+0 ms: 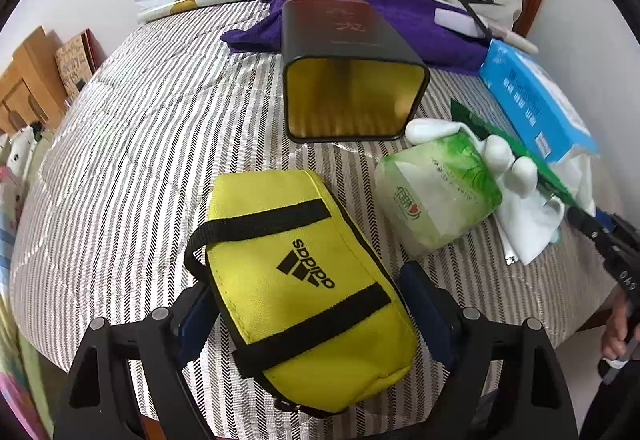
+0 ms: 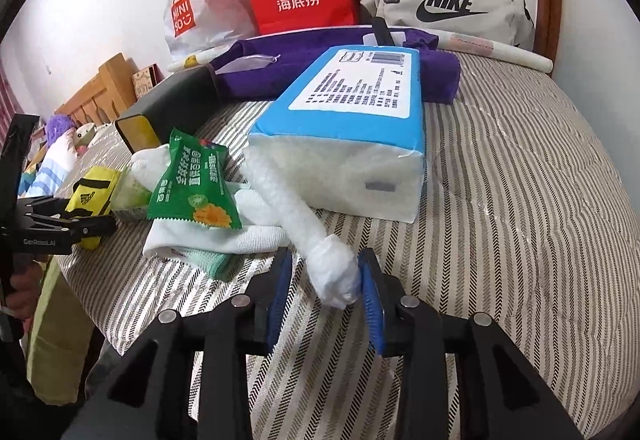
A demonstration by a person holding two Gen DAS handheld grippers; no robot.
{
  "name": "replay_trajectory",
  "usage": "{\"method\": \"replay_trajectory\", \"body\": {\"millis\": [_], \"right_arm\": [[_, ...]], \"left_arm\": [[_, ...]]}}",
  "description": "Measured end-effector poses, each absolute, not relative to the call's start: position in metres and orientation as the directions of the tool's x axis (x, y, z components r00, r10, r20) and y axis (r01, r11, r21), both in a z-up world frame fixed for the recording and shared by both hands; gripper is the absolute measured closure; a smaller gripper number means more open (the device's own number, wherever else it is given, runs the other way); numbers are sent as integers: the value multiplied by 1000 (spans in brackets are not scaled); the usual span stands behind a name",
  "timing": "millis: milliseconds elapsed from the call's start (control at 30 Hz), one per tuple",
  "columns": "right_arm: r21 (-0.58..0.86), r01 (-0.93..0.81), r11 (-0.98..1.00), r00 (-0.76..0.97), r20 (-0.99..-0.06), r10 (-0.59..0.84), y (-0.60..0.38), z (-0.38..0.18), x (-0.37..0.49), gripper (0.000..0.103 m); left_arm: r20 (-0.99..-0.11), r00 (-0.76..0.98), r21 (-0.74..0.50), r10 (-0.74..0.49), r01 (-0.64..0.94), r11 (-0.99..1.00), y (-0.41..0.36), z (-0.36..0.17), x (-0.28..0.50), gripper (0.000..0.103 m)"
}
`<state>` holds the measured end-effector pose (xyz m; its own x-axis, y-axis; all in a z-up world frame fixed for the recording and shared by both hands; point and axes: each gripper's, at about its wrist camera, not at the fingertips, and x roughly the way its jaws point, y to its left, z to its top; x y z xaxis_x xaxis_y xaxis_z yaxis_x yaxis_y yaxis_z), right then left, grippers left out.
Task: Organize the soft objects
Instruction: 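Carry the yellow pouch and white cloth over the purple towel with both grippers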
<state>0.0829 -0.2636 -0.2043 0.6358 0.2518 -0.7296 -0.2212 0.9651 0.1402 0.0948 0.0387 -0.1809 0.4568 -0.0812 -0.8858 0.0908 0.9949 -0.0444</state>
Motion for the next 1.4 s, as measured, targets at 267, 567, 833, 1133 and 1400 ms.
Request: {"method": "replay_trajectory", "body": {"millis": [267,567,833,1133,1400], "right_arm": [[117,-234,965,649,-720,244,-262,-200,73,82],[108,-242,964,681,-689,248,-267,-169,58,82],[111,-250,962,706,-660,259,-266,-133,62,82],[135,-266,954,719,-631,290,-268,-98,90,82],[124,-257,958,715,-643,275,-267,-80,138,82]], "left_arm": [[-854,473,-214,-216,59,975,65,-173,90,41],[-837,503,-196,-216,94,976,59,-145,87,43],[-825,526,-177,-207,108,978,57,-110,92,43],[-814,536,-189,-225,122,974,55,-79,120,43],[-819,532,-183,-216,115,976,48,-69,164,43]]}}
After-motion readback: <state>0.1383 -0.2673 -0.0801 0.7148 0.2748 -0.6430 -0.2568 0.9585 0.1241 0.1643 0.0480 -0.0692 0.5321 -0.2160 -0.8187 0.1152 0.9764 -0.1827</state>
